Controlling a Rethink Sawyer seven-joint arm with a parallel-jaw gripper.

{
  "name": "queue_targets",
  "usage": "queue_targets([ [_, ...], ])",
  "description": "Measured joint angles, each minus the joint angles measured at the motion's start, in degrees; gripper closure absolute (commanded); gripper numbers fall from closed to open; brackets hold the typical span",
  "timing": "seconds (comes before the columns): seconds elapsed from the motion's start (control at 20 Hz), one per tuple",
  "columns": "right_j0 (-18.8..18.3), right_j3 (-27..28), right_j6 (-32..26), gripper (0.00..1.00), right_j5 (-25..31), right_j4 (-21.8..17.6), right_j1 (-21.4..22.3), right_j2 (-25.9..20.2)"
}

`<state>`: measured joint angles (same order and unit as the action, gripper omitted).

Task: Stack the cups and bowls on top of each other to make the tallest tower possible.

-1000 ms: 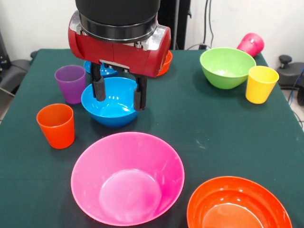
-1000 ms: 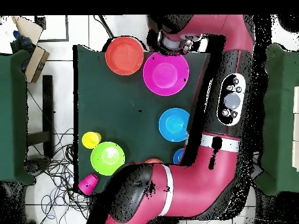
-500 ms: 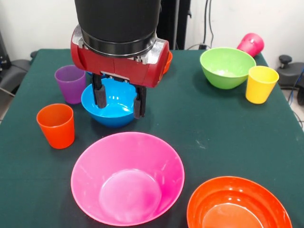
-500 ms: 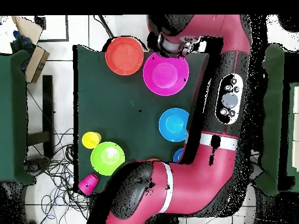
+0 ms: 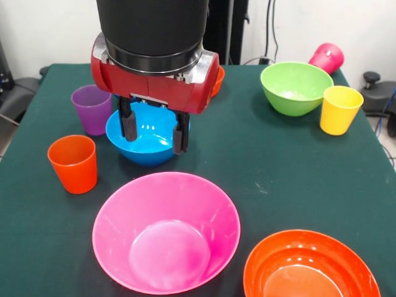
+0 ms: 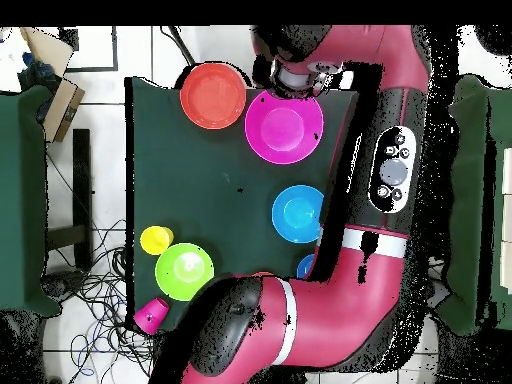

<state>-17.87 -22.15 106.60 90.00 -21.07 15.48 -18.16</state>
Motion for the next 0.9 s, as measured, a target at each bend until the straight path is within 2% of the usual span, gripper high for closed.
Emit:
queue_targets([
  [0.9,0.0,-1.3,-8.2,0.0,-0.6,-0.3,1.1,0.1],
])
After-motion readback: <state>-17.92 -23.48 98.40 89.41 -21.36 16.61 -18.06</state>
